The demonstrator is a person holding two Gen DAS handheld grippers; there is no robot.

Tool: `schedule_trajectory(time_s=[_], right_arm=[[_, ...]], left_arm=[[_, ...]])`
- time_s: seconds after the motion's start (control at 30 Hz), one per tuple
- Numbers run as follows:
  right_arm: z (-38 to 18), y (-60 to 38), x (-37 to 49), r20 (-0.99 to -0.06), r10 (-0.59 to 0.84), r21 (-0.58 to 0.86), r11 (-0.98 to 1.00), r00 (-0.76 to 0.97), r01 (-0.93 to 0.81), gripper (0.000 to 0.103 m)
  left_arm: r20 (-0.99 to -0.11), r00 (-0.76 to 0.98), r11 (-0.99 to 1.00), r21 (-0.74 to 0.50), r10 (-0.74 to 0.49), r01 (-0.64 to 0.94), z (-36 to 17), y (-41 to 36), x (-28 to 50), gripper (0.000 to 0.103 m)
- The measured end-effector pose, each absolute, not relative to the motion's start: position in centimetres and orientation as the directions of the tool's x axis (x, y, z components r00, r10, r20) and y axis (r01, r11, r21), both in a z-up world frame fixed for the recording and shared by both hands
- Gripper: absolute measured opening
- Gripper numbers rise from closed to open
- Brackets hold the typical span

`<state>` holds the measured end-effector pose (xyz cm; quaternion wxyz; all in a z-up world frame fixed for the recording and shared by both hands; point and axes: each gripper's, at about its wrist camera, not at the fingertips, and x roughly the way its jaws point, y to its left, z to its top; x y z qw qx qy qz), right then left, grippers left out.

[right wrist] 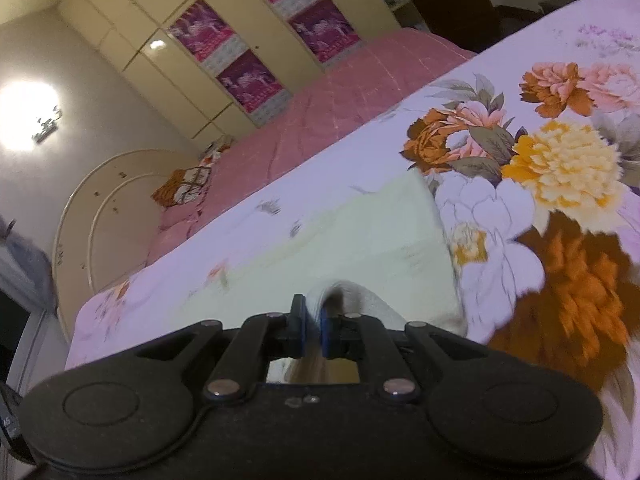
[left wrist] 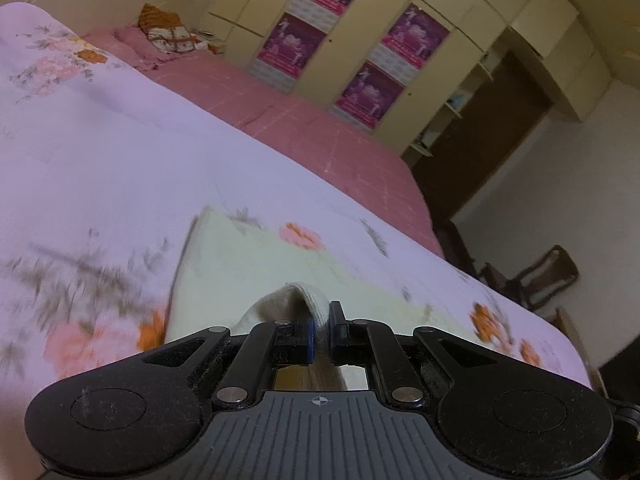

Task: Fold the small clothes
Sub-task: 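Lift the held hem end and fold it over onto the collar end, then open both grippers to release the folded hem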

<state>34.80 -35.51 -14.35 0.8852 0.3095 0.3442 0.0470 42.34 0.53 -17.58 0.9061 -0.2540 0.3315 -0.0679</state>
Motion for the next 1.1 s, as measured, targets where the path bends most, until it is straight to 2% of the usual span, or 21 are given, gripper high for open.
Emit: schedule_trajectory(time_s=[0.2, 0.3, 0.4, 0.43, 0.47, 0.5, 0.53, 0.57, 0.6, 0.63, 0.8, 0.9, 0.97, 1.07, 1.1], right_arm=[[-16.3, -37.0, 39.6, -0.608, 0.289, 0.597, 0.780, 0.739, 0.187, 0.009], [-17.2, -37.4, 41.0, -0.616, 0.270, 0.594, 0.776, 0.740, 0.211, 0.020], [-17.5, -37.6, 41.6, -0.621, 0.239, 0.565, 0.797, 0.746, 0.214, 0.022], [-17.5, -37.7, 41.7, -0.620, 0.230, 0.558, 0.802, 0.750, 0.216, 0.030], [-17.4, -37.9, 41.7, -0.617, 0.217, 0.550, 0.807, 0.756, 0.217, 0.036], [-17.2, -38.0, 41.7, -0.610, 0.202, 0.539, 0.814, 0.767, 0.214, 0.049], [-16.9, -38.2, 41.6, -0.601, 0.183, 0.528, 0.822, 0.778, 0.214, 0.059], [-16.6, -38.4, 41.5, -0.591, 0.171, 0.518, 0.830, 0.789, 0.208, 0.059], [-16.3, -38.5, 41.5, -0.587, 0.164, 0.501, 0.843, 0.793, 0.197, 0.059], [-16.0, -38.4, 41.5, -0.590, 0.155, 0.473, 0.862, 0.793, 0.184, 0.059], [-15.3, -37.6, 41.8, -0.607, 0.141, 0.365, 0.924, 0.782, 0.117, 0.058], [-15.9, -36.7, 42.3, -0.638, 0.126, 0.300, 0.949, 0.760, 0.094, 0.057], [-16.6, -36.2, 42.9, -0.667, 0.118, 0.270, 0.958, 0.736, 0.091, 0.054], [-17.6, -35.8, 43.3, -0.692, 0.093, 0.232, 0.968, 0.716, 0.099, 0.033], [-17.7, -35.7, 43.3, -0.693, 0.092, 0.230, 0.968, 0.715, 0.099, 0.014]], left_arm=[[-0.634, 0.729, 0.881, -0.465, -0.258, -0.093, -19.7, 0.2, 47.2, 0.007], [-0.645, 0.717, 0.879, -0.467, -0.264, -0.096, -20.3, 0.1, 48.3, 0.008], [-0.642, 0.717, 0.884, -0.460, -0.270, -0.079, -20.1, 0.1, 48.4, 0.009], [-0.640, 0.718, 0.885, -0.460, -0.272, -0.074, -20.1, 0.1, 48.4, 0.013], [-0.632, 0.723, 0.882, -0.467, -0.279, -0.069, -19.9, 0.3, 48.5, 0.023], [-0.624, 0.731, 0.881, -0.468, -0.275, -0.068, -19.7, 0.5, 48.3, 0.034], [-0.619, 0.747, 0.890, -0.449, -0.245, -0.080, -19.3, 0.8, 47.8, 0.068], [-0.610, 0.765, 0.899, -0.426, -0.206, -0.098, -18.8, 0.9, 47.6, 0.090], [-0.591, 0.787, 0.907, -0.408, -0.176, -0.103, -18.4, 1.1, 47.4, 0.091], [-0.578, 0.798, 0.917, -0.390, -0.172, -0.085, -18.0, 1.1, 47.2, 0.091], [-0.620, 0.770, 0.964, -0.264, -0.148, -0.028, -18.3, 0.3, 47.6, 0.088], [-0.648, 0.748, 0.977, -0.214, -0.143, 0.001, -19.0, -0.3, 47.8, 0.071], [-0.667, 0.732, 0.979, -0.204, -0.139, -0.001, -19.5, -0.7, 48.3, 0.043], [-0.682, 0.725, 0.986, -0.162, -0.091, -0.029, -20.3, -0.9, 48.7, 0.022], [-0.680, 0.729, 0.988, -0.152, -0.079, -0.035, -20.3, -0.9, 48.7, 0.019]])
